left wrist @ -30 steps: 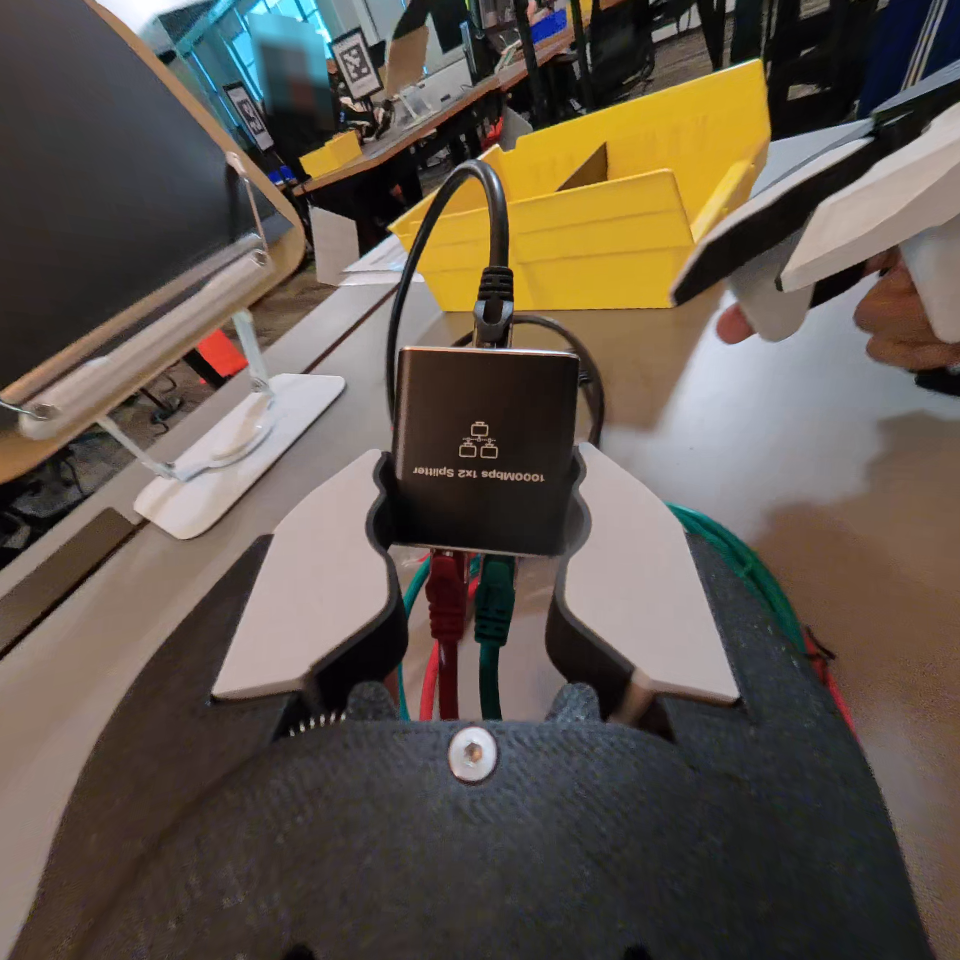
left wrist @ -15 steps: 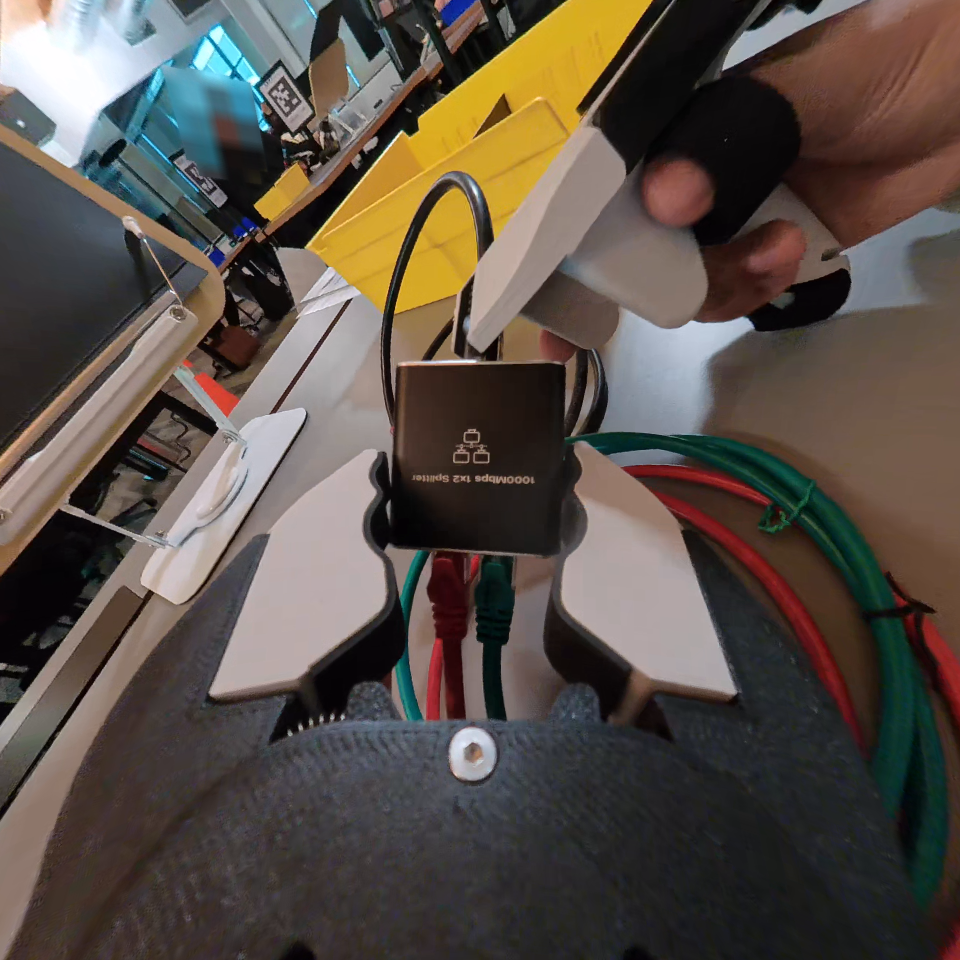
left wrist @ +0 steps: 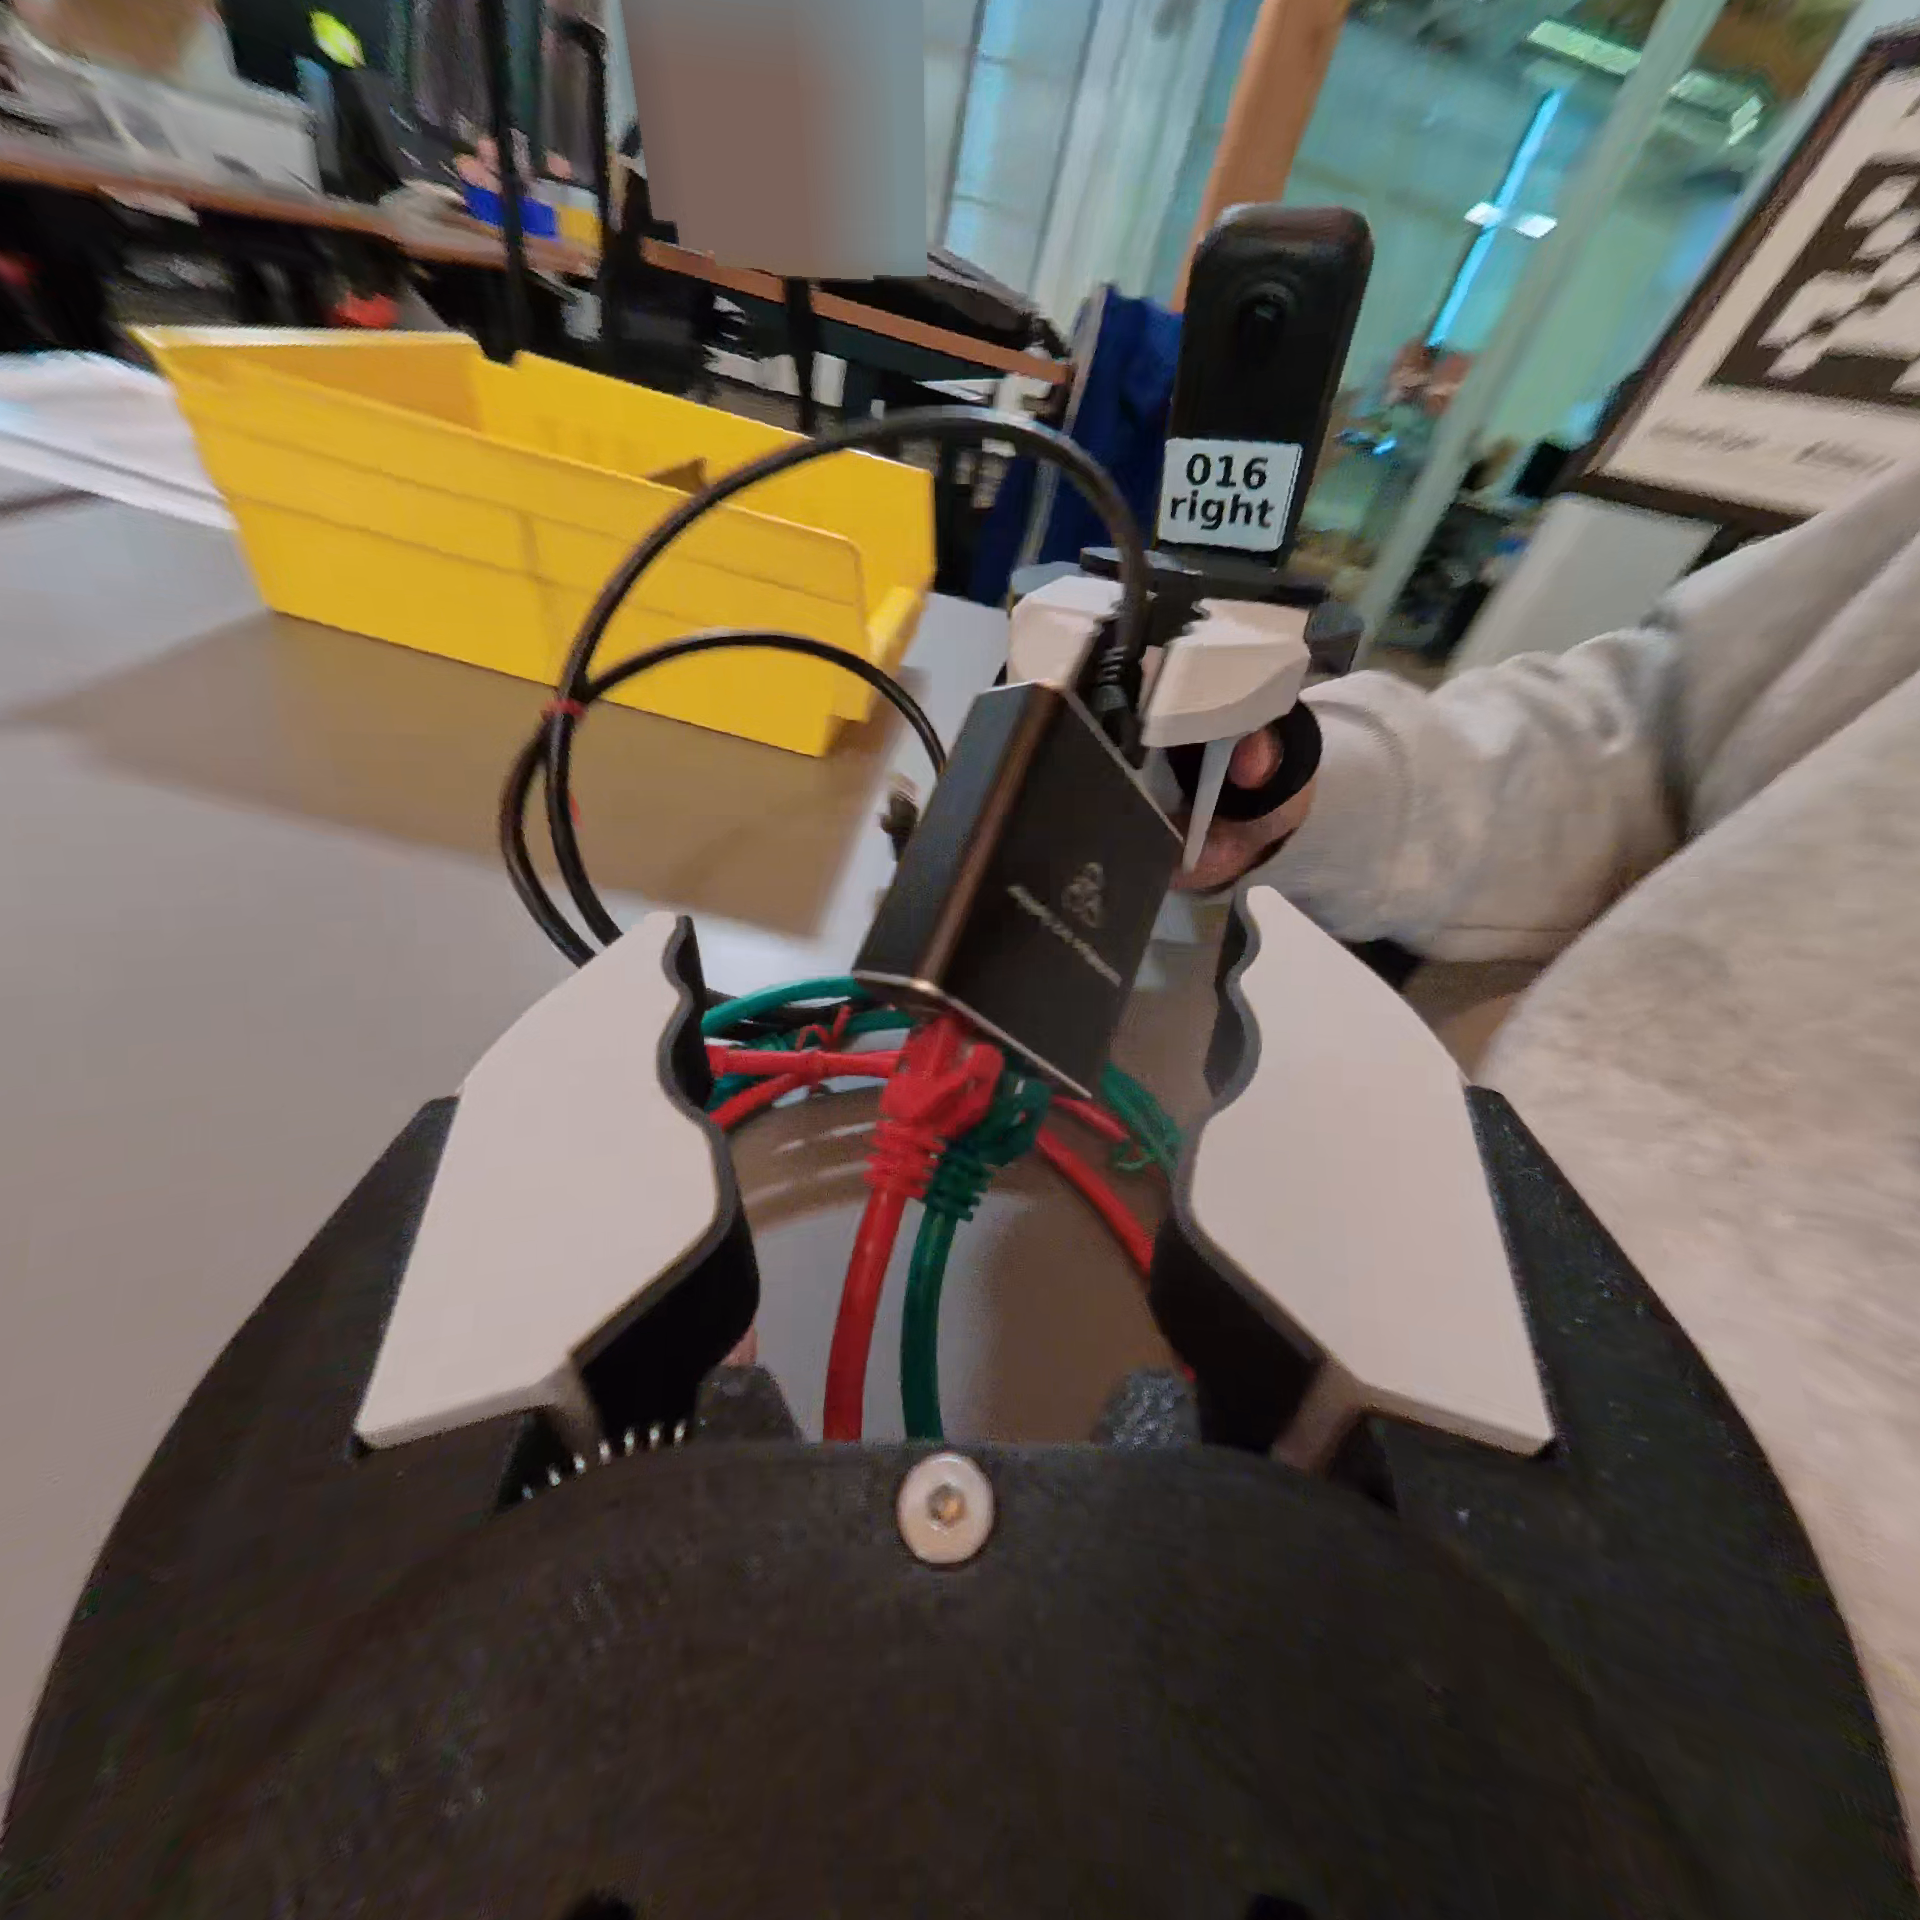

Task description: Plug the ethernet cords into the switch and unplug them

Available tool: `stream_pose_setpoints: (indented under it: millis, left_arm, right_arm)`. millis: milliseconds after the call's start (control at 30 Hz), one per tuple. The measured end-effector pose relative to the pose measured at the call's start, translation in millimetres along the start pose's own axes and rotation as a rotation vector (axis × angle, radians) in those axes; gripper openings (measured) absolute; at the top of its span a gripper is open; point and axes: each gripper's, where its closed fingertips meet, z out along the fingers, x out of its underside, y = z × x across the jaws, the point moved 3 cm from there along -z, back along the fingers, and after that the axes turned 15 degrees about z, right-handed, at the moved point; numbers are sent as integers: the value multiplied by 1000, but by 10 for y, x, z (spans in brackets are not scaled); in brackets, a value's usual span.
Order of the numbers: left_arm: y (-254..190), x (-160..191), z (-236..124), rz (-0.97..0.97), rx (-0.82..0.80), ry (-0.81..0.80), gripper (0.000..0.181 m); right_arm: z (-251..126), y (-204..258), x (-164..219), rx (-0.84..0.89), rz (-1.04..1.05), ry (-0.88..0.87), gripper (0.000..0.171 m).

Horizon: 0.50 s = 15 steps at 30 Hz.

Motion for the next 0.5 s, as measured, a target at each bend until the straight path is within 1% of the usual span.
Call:
stream_pose_setpoints:
  millis: [67, 133, 167, 200, 267, 300, 400, 500]
  left_arm:
    - [-65, 21, 25, -100, 91, -23, 93]
    - [-170, 64, 68, -168, 191, -18, 92]
    - [-232, 89, 92, -182, 239, -1, 88]
    - [-297, 99, 112, -181, 284, 16, 81]
    - [-401, 114, 140, -151, 340, 48, 53]
    - [-392, 138, 157, -150, 318, 73, 44]
    - [-340, 134, 155, -184, 290, 57, 38]
    - [-228, 123, 134, -223, 226, 29, 29]
  right_arm:
    - [1, 114, -10, -51, -43, -19, 14]
    - [-4, 145, -17, -75, -29, -30, 13]
    - [-8, 143, -22, -83, -16, -35, 13]
    - [-10, 131, -26, -83, -4, -36, 13]
    - [-13, 108, -24, -78, 8, -33, 13]
    - [-15, 100, -29, -73, 15, -36, 13]
    - [-15, 15, -39, -11, 39, -51, 15]
    - [-29, -124, -48, 72, 66, -66, 27]
